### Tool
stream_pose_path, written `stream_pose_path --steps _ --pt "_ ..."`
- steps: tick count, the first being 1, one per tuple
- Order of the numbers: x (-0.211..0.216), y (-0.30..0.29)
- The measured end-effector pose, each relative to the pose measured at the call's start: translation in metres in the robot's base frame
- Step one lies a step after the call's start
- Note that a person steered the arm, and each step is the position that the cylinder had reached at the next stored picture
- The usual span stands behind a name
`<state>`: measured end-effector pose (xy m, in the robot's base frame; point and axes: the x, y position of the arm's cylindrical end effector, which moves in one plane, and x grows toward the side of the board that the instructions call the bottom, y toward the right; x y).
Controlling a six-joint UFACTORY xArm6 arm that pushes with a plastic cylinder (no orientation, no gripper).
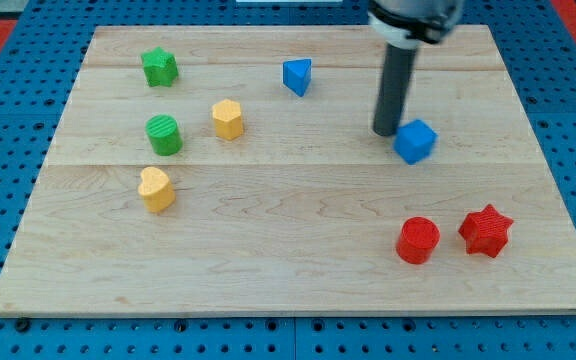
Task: Push the blue cube closer to red circle
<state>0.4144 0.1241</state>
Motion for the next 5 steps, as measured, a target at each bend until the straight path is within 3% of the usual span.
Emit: stream_pose_path --steps 1,2,3,5 --pt "0.025 -0.007" --pt "-0.026 -0.011" --pt "-0.050 0.023" --pt "0.034 0.042"
